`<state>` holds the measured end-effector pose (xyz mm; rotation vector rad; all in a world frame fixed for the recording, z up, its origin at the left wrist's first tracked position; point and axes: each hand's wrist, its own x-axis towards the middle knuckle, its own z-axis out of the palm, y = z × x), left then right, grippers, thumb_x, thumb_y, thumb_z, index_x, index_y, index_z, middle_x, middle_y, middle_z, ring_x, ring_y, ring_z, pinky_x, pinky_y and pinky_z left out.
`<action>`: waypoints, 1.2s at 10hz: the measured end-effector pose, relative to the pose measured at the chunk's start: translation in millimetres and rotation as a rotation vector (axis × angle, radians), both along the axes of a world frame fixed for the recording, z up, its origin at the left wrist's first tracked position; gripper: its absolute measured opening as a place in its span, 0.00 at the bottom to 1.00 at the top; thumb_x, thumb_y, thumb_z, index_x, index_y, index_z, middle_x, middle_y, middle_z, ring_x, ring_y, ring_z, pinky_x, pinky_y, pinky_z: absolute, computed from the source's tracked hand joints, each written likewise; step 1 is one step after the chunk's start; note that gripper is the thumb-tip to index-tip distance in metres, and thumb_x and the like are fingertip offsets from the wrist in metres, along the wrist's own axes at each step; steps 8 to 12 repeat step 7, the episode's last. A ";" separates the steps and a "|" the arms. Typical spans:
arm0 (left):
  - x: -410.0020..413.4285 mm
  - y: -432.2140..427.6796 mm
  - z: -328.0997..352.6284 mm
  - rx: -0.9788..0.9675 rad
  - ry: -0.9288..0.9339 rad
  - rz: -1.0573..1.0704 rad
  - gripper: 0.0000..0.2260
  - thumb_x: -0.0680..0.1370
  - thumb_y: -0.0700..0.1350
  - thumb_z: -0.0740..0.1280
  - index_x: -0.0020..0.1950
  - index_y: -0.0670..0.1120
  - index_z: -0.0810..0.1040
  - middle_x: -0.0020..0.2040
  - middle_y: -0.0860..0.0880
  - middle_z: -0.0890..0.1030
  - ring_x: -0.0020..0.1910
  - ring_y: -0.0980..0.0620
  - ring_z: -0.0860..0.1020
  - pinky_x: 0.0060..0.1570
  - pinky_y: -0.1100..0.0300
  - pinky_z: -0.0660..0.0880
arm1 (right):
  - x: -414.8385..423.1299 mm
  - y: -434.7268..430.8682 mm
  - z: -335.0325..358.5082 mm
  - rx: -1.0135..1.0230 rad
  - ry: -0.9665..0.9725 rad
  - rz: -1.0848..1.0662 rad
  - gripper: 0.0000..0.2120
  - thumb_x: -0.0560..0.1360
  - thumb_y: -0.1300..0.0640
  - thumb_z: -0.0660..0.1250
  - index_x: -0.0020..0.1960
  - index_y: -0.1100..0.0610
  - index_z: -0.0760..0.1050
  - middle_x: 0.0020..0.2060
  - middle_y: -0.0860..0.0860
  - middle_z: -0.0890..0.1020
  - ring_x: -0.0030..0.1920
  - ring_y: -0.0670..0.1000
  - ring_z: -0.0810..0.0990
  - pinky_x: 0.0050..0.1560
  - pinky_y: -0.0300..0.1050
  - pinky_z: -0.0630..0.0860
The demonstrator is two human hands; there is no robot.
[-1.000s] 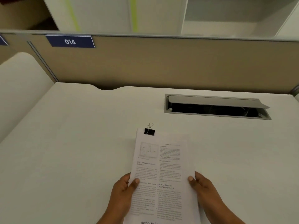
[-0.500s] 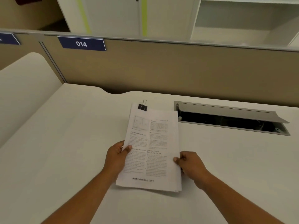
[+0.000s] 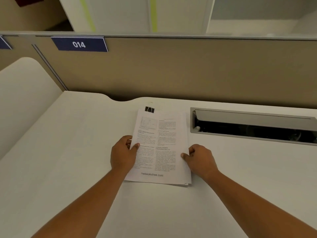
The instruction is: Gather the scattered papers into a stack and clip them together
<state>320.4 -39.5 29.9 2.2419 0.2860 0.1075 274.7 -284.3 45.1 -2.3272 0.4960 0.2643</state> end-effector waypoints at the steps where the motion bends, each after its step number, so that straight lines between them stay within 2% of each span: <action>1: -10.3 3.8 -7.4 0.081 -0.083 0.009 0.19 0.77 0.45 0.72 0.67 0.46 0.77 0.56 0.50 0.82 0.50 0.51 0.80 0.50 0.55 0.79 | -15.0 0.7 -2.1 -0.055 -0.100 0.000 0.21 0.76 0.47 0.70 0.66 0.51 0.70 0.49 0.46 0.77 0.47 0.47 0.77 0.49 0.42 0.75; 2: -17.5 7.0 -16.2 0.152 -0.117 -0.055 0.18 0.78 0.45 0.71 0.67 0.46 0.77 0.58 0.49 0.82 0.55 0.50 0.79 0.55 0.56 0.76 | -25.0 4.1 -7.9 -0.111 -0.162 0.047 0.24 0.77 0.47 0.68 0.71 0.52 0.70 0.54 0.47 0.77 0.49 0.45 0.74 0.52 0.40 0.74; 3: -20.7 6.3 -19.8 0.189 -0.104 -0.079 0.18 0.78 0.47 0.71 0.67 0.48 0.78 0.61 0.48 0.81 0.61 0.48 0.77 0.60 0.52 0.75 | -25.1 8.2 -11.7 -0.190 -0.179 0.114 0.23 0.78 0.45 0.66 0.71 0.51 0.70 0.54 0.46 0.76 0.48 0.44 0.73 0.51 0.39 0.76; 5: -23.1 2.8 -20.1 0.235 -0.142 -0.108 0.16 0.78 0.46 0.71 0.66 0.46 0.79 0.62 0.46 0.82 0.62 0.45 0.78 0.61 0.52 0.75 | -21.2 7.9 -11.8 -0.243 -0.165 0.123 0.27 0.78 0.41 0.63 0.75 0.48 0.67 0.57 0.46 0.77 0.49 0.44 0.76 0.50 0.40 0.78; 6: -20.8 7.0 -18.2 0.254 -0.126 -0.121 0.17 0.78 0.47 0.71 0.66 0.46 0.79 0.62 0.46 0.82 0.62 0.45 0.78 0.62 0.50 0.75 | -23.6 4.1 -15.0 -0.205 -0.189 0.103 0.28 0.78 0.41 0.63 0.76 0.47 0.64 0.49 0.44 0.76 0.46 0.43 0.74 0.47 0.38 0.76; 7: -51.7 2.6 -16.4 0.280 -0.222 -0.171 0.18 0.78 0.51 0.69 0.65 0.44 0.80 0.62 0.45 0.82 0.64 0.43 0.78 0.65 0.48 0.75 | -44.8 -3.0 -17.1 -0.003 -0.265 -0.062 0.23 0.78 0.48 0.67 0.72 0.49 0.69 0.40 0.45 0.77 0.40 0.45 0.77 0.43 0.36 0.73; 12: -51.7 2.6 -16.4 0.280 -0.222 -0.171 0.18 0.78 0.51 0.69 0.65 0.44 0.80 0.62 0.45 0.82 0.64 0.43 0.78 0.65 0.48 0.75 | -44.8 -3.0 -17.1 -0.003 -0.265 -0.062 0.23 0.78 0.48 0.67 0.72 0.49 0.69 0.40 0.45 0.77 0.40 0.45 0.77 0.43 0.36 0.73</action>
